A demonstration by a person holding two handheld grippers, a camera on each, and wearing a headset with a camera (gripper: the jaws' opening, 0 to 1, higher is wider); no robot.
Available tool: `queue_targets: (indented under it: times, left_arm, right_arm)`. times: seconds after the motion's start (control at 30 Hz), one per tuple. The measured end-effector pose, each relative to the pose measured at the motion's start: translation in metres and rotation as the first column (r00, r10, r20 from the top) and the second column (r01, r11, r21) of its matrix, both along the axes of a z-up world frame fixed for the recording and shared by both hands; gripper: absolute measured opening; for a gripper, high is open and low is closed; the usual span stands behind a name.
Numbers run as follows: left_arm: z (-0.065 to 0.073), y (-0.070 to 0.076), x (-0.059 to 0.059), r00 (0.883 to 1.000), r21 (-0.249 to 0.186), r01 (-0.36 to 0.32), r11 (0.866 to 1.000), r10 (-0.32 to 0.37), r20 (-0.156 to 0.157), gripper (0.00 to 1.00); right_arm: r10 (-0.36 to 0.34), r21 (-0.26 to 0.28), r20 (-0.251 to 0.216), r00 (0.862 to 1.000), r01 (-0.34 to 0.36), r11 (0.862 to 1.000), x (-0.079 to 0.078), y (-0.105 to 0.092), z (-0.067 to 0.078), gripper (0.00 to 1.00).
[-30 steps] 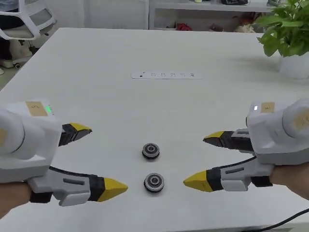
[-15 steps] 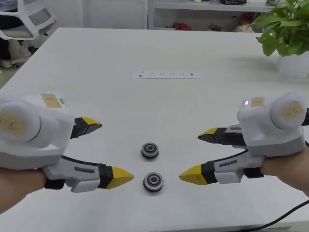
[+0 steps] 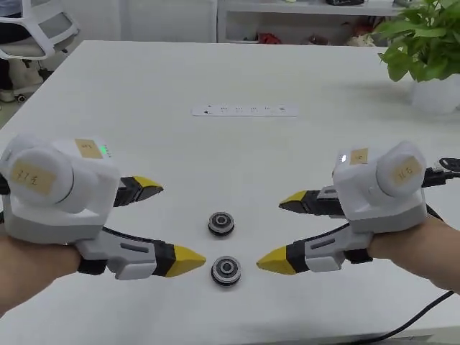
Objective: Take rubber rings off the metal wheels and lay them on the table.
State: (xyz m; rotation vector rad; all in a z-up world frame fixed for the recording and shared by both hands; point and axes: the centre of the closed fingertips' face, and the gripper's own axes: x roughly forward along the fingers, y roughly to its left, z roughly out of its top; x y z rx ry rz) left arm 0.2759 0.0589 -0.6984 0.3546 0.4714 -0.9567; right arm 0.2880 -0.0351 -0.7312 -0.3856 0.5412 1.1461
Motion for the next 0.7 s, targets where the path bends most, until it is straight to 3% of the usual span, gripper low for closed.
queue_targets:
  times: [0.23, 0.7]
  left_arm:
    - [-0.009, -0.006, 0.000, 0.999, 0.014, 0.037, 0.999, -0.037, -0.005, 0.75]
    - [-0.026, -0.017, 0.000, 0.992, 0.048, 0.125, 0.991, -0.124, -0.025, 0.72]
  right_arm:
    - [0.052, -0.029, -0.003, 0.999, -0.052, 0.998, -0.002, 0.005, -0.013, 0.61]
    - [0.107, -0.001, -0.024, 0.994, -0.107, 0.994, -0.002, 0.015, -0.027, 0.59]
